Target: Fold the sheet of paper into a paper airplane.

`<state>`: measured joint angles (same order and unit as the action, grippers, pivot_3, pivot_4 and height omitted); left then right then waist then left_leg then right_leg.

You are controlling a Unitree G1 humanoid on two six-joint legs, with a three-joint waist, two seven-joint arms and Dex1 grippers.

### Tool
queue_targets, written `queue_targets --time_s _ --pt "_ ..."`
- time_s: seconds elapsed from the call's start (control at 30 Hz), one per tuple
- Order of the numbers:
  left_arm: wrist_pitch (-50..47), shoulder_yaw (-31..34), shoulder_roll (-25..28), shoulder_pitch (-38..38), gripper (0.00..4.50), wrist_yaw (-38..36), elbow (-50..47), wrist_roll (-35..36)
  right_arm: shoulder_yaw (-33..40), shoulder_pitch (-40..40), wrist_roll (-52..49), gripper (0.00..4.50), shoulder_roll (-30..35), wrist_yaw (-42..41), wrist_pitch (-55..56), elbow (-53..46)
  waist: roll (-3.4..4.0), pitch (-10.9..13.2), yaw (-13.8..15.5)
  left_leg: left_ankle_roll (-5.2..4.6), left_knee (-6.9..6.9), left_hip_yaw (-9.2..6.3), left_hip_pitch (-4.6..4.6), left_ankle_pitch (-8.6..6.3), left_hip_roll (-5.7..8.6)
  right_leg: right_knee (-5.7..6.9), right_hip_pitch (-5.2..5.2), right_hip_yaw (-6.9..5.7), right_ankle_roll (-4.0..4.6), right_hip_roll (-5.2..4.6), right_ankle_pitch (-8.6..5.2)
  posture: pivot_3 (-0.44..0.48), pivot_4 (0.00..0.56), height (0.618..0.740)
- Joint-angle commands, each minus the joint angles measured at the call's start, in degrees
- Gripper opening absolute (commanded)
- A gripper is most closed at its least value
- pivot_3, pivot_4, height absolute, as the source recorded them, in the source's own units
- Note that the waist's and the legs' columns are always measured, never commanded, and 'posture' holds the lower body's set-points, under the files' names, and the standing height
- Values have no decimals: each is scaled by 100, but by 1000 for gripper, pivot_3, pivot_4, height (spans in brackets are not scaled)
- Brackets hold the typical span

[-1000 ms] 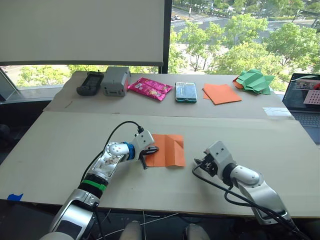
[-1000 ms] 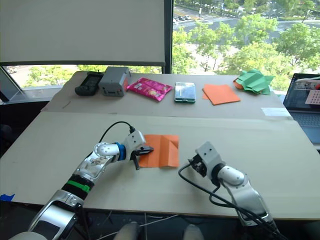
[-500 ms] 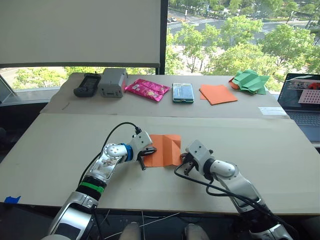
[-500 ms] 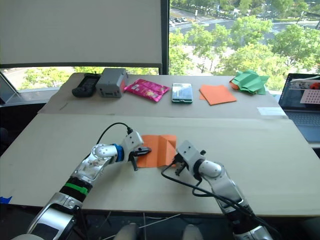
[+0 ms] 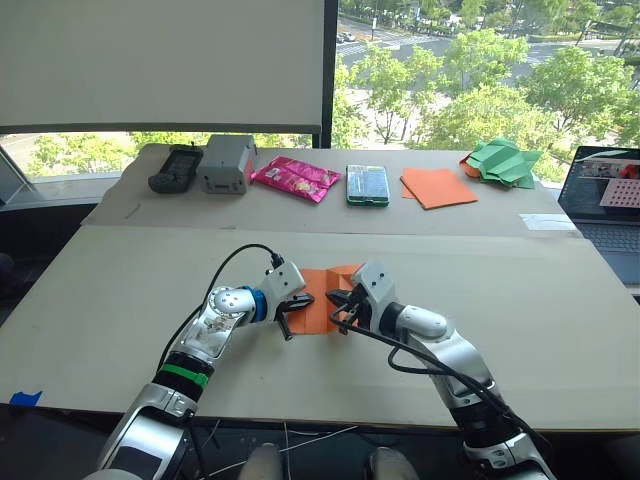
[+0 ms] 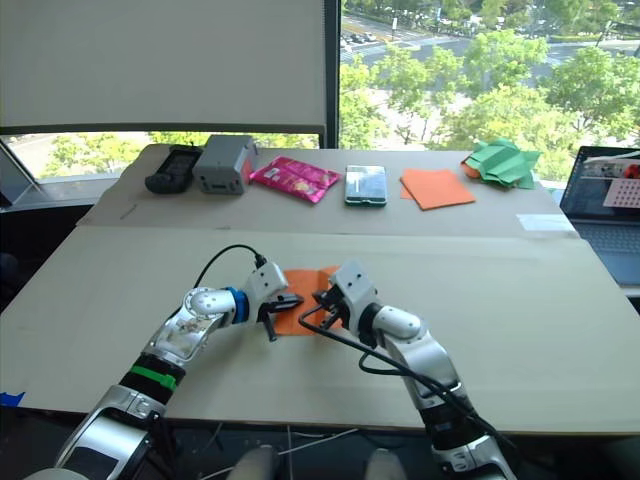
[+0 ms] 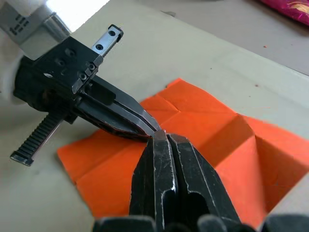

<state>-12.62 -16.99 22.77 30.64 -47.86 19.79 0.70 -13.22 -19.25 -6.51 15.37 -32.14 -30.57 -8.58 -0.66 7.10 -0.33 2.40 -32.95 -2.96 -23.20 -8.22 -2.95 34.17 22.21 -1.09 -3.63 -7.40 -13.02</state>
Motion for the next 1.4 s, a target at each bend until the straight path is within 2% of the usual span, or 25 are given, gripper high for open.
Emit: queue_targets --time_s 0.03,0.23,0.43,0.57,0.8,1.0,1.13,1.4 --pt "-278 -109 113 -222 0 -11 139 -212 354 168 -150 38 325 -76 -146 -571 1 0 20 0 0 1 -2 0 0 -1 0 0 0 0 0 0 150 702" --pt "-340 -105 169 -323 0 -40 -16 -226 77 957 -677 38 1154 -847 -557 -2041 10 -3 12 5 4 1 2 -4 -1 -1 2 1 2 0 -11 0 150 702" --pt "-389 -122 180 -352 0 -57 -80 -256 -412 1184 -466 38 1243 -638 -753 -2149 6 -1 -13 11 2 -1 2 -8 -1 -6 1 0 1 -1 -12 0 150 702" --pt "-398 -129 208 -375 0 -91 -115 -261 -674 1245 264 38 888 301 -547 -1606 5 -2 -3 12 2 0 2 -8 -1 -7 2 -1 1 -2 -12 0 150 702" --pt "-408 -122 266 -378 0 -139 -128 -262 -483 1880 729 38 313 1342 -430 -1736 5 -7 35 11 3 0 2 -8 -1 -5 2 -2 1 -2 -12 0 150 702" --pt "-401 -136 303 -388 0 -178 -142 -264 -379 2023 900 38 71 1764 -221 -1661 6 -7 36 14 2 0 1 -10 -1 -9 3 -1 1 -2 -13 0 150 702" --pt "-411 -142 311 -375 0 -192 -140 -269 -99 1886 607 38 -441 1959 106 -1385 6 -6 28 15 4 -1 0 -10 -2 -8 4 -1 1 -3 -13 0 150 702" --pt "-440 -107 354 -394 0 -190 -193 -270 93 1535 270 38 -906 1750 541 -1141 9 -4 15 15 5 -2 -2 -10 -2 -7 5 -3 1 -3 -13 0 150 702"
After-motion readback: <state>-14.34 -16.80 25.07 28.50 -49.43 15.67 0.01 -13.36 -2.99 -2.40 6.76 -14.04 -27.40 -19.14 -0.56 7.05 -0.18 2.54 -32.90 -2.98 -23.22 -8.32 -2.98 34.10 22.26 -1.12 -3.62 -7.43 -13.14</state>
